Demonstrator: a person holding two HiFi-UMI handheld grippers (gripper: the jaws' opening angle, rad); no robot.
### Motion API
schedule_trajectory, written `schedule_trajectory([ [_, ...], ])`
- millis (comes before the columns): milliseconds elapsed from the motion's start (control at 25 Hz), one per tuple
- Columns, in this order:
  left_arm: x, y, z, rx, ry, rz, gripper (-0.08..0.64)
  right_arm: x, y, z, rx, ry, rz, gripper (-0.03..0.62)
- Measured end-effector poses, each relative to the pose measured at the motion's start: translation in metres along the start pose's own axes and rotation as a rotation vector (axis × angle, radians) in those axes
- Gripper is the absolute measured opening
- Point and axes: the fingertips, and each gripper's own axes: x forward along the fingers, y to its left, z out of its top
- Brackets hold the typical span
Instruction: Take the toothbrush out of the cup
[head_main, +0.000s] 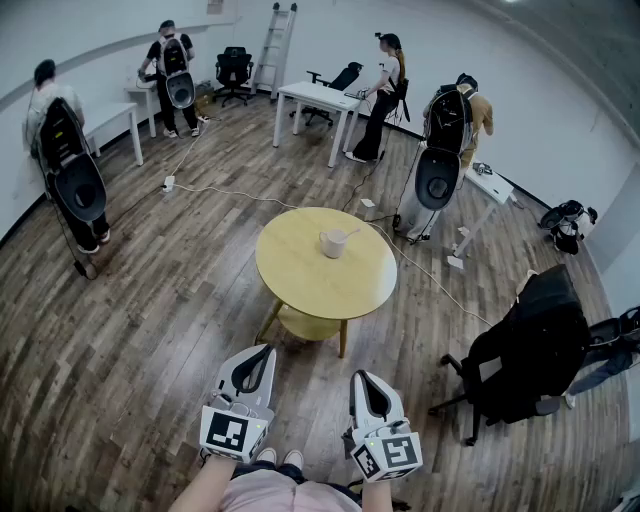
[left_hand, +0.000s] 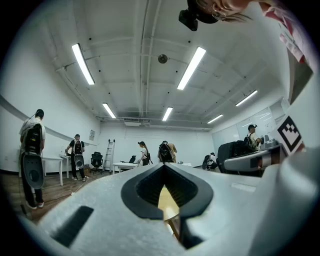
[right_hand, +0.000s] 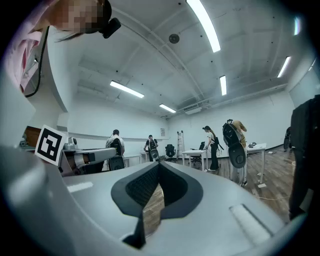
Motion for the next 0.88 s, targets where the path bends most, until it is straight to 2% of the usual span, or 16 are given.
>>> schedule_trajectory([
  [80,0.000,-0.001,-0.004,0.005,0.037,-0.001,-0.003,0.000,-0.001,0.002,0.001,0.001,0.002,0.006],
  [200,0.004,-0.001,0.000,0.004,0.027,0.003,-0.003,0.002,-0.003,0.004,0.001,0.003,0.006,0.006],
  [640,0.012,0.003,-0.015,0.005,0.080,0.008,-0.003,0.014,-0.013,0.005,0.007,-0.014,-0.004,0.006],
  [880,0.024,-0.004,-0.008,0.012,0.033,0.010,-0.003,0.018,-0.031,0.010,0.031,-0.035,-0.006,0.006],
])
